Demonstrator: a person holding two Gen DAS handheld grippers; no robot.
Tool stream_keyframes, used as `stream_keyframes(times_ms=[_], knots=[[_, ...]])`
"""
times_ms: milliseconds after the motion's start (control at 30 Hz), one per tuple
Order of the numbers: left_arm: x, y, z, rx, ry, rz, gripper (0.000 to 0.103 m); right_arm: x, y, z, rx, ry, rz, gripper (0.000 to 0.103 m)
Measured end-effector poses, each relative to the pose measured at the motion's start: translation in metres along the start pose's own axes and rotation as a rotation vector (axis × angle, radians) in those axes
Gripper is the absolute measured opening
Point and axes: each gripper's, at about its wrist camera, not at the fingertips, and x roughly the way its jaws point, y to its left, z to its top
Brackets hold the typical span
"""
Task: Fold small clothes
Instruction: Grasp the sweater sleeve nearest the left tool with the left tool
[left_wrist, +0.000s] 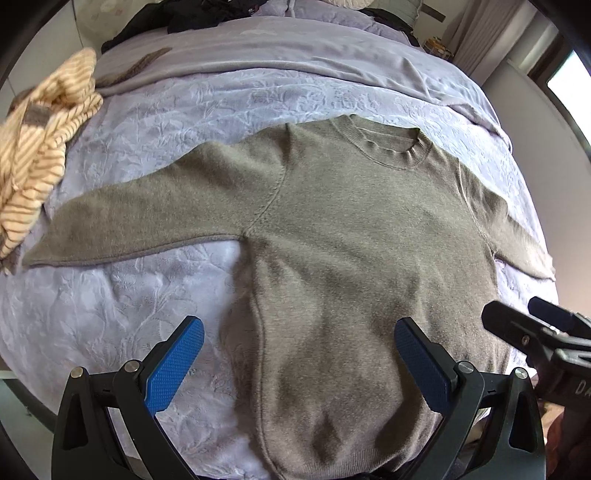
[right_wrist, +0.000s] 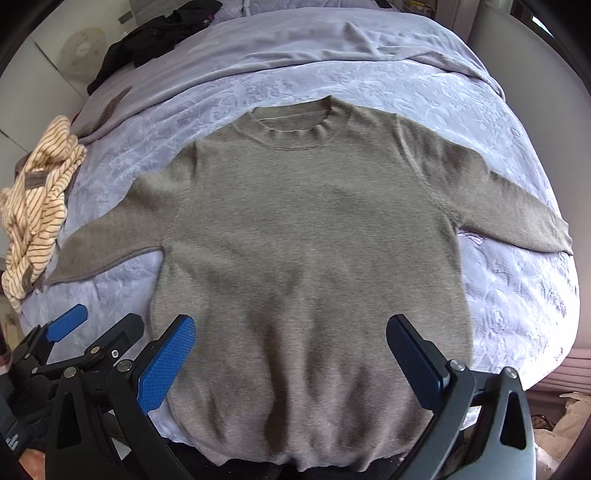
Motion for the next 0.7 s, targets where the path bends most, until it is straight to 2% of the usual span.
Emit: stream_keyframes(times_ms=[167,233,433,500,600,700], knots=[[0.006,0.062,0.003,-0.147,-0.036,-0.120,0.103,0.009,0.036,-0.008,-0.049,0.025,0.034,0.103],[0.010,0.106,0.006,-0.230,-0.074,-0.144,0.103,0.013,0.051,-0.012,-0.074,0.033,0.044,0.103],[0.032,0.237,0.011,-0.484,-0.172,-0.149,0.103,0.028,0.095,-0.024,-0.134,0.057,0.068,0.103],[0.048,0.280,0.008,-0.597,-0.176,-0.211,0.103,0.033,0.105,-0.028,-0.140,0.068,0.092,0.103],[0.077,0.314,0.001,-0.719,-0.155,-0.347,0.103,0.043,0.118,-0.035,-0.145,0.095,0.125,0.103],[0.094,0.317,0.001,-0.731,-0.177,-0.398,0.103,0.053,0.129,-0.041,-0.152,0.126,0.126,0.103]])
